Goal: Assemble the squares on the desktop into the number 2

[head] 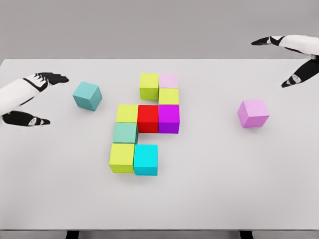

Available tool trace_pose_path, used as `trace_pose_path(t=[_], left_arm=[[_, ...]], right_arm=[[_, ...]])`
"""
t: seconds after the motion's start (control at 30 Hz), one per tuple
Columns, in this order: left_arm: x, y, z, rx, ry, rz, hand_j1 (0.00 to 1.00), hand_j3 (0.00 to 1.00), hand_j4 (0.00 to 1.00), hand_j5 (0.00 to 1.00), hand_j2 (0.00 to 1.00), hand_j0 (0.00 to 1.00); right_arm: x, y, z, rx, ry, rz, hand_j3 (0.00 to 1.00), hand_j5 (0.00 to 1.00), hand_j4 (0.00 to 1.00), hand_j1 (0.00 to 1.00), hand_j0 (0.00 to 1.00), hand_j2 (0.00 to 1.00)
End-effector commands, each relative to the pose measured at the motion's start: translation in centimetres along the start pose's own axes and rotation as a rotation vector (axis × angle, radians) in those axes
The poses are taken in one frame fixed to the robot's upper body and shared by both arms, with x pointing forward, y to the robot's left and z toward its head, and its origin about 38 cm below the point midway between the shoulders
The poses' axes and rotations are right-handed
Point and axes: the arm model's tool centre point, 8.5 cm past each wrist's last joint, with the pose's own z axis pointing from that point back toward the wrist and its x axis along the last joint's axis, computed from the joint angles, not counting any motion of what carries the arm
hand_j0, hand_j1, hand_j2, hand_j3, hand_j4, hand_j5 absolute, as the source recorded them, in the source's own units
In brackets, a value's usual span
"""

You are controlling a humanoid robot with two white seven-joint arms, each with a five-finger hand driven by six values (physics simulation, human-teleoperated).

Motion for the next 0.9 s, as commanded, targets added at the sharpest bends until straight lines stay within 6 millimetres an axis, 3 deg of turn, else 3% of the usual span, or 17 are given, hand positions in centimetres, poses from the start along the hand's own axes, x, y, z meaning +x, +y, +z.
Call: trace_pose_path(t=[0.0, 0.07, 0.17, 0.23, 0.37, 0.5, 0.67, 0.87], left_arm=[[1.6, 0.7, -0.4, -0.015, -0.058, -0.007, 1.00, 1.00, 1.00, 1.00, 1.00, 1.00], [1.9, 3.0, -1.5, 0.023, -0.032, -0.026, 1.00, 1.00, 1.00, 1.00, 1.00, 1.00], [-0.6, 5.0, -2.0, 0.040, 0.233, 0.049, 1.00, 1.00, 1.00, 1.00, 1.00, 1.00], [-1.2, 4.8, -2.7, 0.039, 0.320, 0.060, 1.00, 1.00, 1.00, 1.00, 1.00, 1.00], [-0.6, 1.8, -5.3, -0.156, 0.347, 0.045, 1.00, 1.00, 1.00, 1.00, 1.00, 1.00], [0.0, 1.9, -6.6, -0.269, 0.324, -0.044, 1.00, 1.00, 1.00, 1.00, 1.00, 1.00], [1.5, 2.1, -9.8, -0.330, 0.257, -0.113, 1.00, 1.00, 1.00, 1.00, 1.00, 1.00], [0.6, 1.6, -11.0, -0.365, 0.273, -0.114, 1.00, 1.00, 1.00, 1.00, 1.00, 1.00]], right_arm=[[-2.7, -0.1, 0.2, -0.015, 0.089, -0.131, 1.00, 1.00, 1.00, 1.00, 1.00, 1.00], [-3.6, 1.7, -0.8, 0.016, 0.101, -0.167, 1.00, 1.00, 1.00, 1.00, 1.00, 1.00], [-5.5, 4.3, -1.8, 0.084, 0.150, -0.207, 1.00, 1.00, 1.00, 1.00, 1.00, 1.00], [-6.3, 4.9, -2.1, 0.089, 0.165, -0.228, 1.00, 1.00, 1.00, 1.00, 1.00, 1.00], [-5.7, 6.8, -3.7, 0.145, 0.146, -0.231, 1.00, 1.00, 1.00, 1.00, 1.00, 1.00], [-5.4, 7.1, -4.1, 0.151, 0.137, -0.234, 1.00, 1.00, 1.00, 1.00, 1.00, 1.00], [-4.7, 8.6, -5.8, 0.185, 0.113, -0.246, 1.00, 1.00, 1.00, 1.00, 1.00, 1.00], [-4.7, 9.4, -6.2, 0.203, 0.108, -0.247, 1.00, 1.00, 1.00, 1.00, 1.00, 1.00]])
